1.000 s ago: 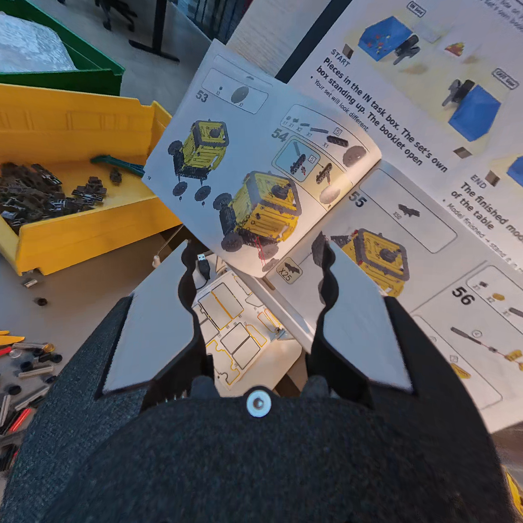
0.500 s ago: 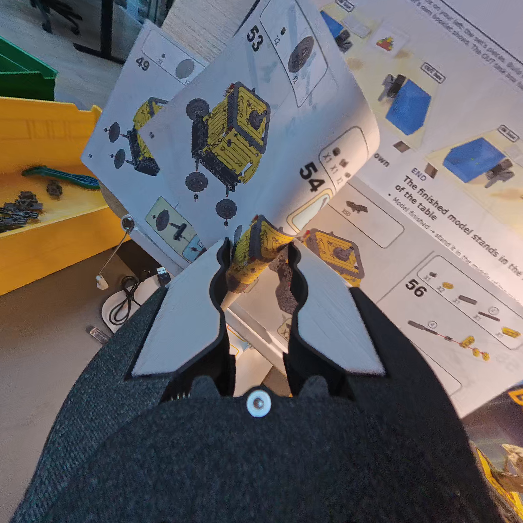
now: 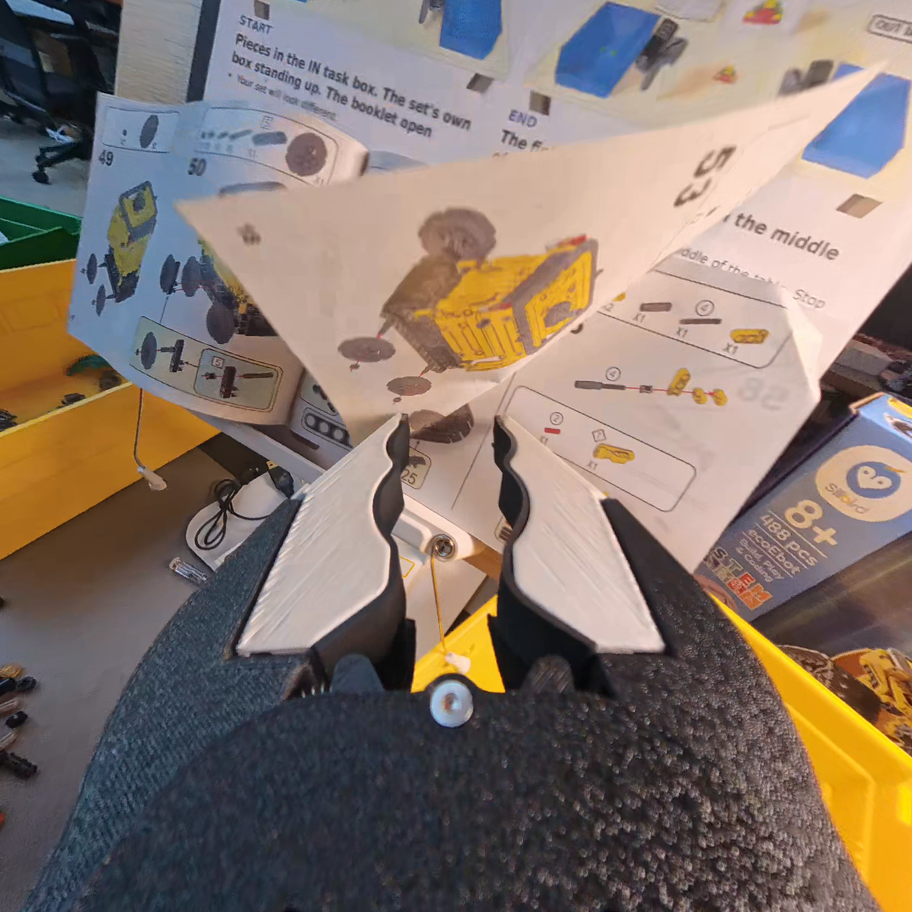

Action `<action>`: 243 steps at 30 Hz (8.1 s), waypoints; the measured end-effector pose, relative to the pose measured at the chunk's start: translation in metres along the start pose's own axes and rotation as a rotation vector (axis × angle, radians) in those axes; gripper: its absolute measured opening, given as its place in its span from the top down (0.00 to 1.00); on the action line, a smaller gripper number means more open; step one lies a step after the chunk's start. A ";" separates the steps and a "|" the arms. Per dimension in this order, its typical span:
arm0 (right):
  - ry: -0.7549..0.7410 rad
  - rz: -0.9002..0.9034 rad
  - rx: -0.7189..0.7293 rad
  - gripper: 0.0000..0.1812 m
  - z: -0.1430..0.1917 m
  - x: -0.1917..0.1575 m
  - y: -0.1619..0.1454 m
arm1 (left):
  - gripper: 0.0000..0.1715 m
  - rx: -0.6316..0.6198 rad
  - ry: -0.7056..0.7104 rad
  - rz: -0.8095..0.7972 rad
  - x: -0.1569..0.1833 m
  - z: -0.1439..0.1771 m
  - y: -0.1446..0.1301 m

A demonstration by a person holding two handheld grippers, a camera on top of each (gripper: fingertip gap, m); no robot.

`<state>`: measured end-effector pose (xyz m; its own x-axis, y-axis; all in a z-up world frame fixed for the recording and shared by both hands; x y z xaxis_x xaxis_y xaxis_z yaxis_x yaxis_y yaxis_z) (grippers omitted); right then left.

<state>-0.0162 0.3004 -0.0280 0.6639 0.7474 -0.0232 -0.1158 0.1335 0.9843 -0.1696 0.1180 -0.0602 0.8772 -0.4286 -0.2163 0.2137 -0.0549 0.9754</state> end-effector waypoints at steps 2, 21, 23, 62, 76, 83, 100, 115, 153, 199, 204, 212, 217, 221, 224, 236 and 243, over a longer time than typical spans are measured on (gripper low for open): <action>-0.015 -0.021 -0.001 0.82 0.004 0.010 -0.001 | 0.56 0.003 -0.031 -0.010 -0.005 -0.026 0.015; -0.011 0.036 0.464 0.84 0.119 0.008 0.057 | 0.87 -0.271 -0.027 -0.099 0.013 -0.155 0.014; 0.008 0.122 0.501 0.86 0.123 -0.010 0.062 | 0.86 -0.293 -0.046 -0.085 0.014 -0.159 0.013; 0.712 -0.107 -0.399 0.41 0.227 -0.064 -0.131 | 0.68 -0.126 -0.047 0.008 0.004 0.024 -0.014; 0.690 -0.188 -0.365 0.53 0.219 -0.102 -0.151 | 0.33 -0.150 -0.615 0.183 0.135 0.112 -0.052; 0.640 -0.220 -0.279 0.60 0.227 -0.107 -0.153 | 0.32 -0.177 -0.647 0.105 0.167 0.095 -0.059; 0.773 -0.602 -0.280 0.79 0.225 -0.087 -0.160 | 0.38 -0.250 -0.728 0.030 0.168 0.070 -0.063; 0.790 -0.630 -0.304 0.71 0.223 -0.104 -0.162 | 0.38 -0.116 -0.621 -0.141 0.161 0.083 -0.047; 0.819 0.048 -0.209 0.87 0.267 -0.119 -0.162 | 0.65 -0.099 -0.843 0.062 0.160 0.119 -0.060; 1.265 1.033 -0.994 0.96 0.195 -0.183 -0.111 | 0.81 -0.149 -1.208 -0.062 0.156 0.029 -0.054; 1.324 1.027 -1.032 0.97 0.205 -0.194 -0.112 | 0.82 -0.112 -1.282 -0.106 0.168 0.039 -0.053; 1.330 0.930 -0.992 0.96 0.226 -0.206 -0.111 | 0.85 -0.140 -1.307 -0.207 0.183 0.059 -0.046; 1.153 0.737 -0.886 0.96 0.221 -0.200 -0.098 | 0.77 -0.146 -1.088 -0.156 0.159 0.059 -0.033; 0.916 0.467 -0.909 0.98 0.219 -0.196 -0.095 | 0.78 -0.155 -0.834 -0.101 0.122 0.072 -0.012; 0.789 0.273 -0.977 0.97 0.219 -0.199 -0.103 | 0.76 -0.157 -0.799 -0.135 0.127 0.098 0.009; 0.720 0.326 -1.028 0.97 0.235 -0.219 -0.118 | 0.80 -0.345 -0.807 -0.180 0.192 0.117 -0.012; 0.793 0.299 -0.921 0.90 0.255 -0.210 -0.098 | 0.90 -0.374 -0.805 -0.330 0.200 0.114 -0.015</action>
<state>0.0440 -0.0357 -0.0750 -0.0677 0.9699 -0.2337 -0.8707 0.0569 0.4885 -0.0467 -0.0692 -0.1131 0.2179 -0.9440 -0.2476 0.6442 -0.0515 0.7631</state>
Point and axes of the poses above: each gripper's, where its closed fingertips meet, z back along the fingers, y out of its top, x = y × z across the jaws, the point moved 7 cm from there along z, back along the fingers, and after that the axes turned 14 degrees about -z, right-handed, at the moved point
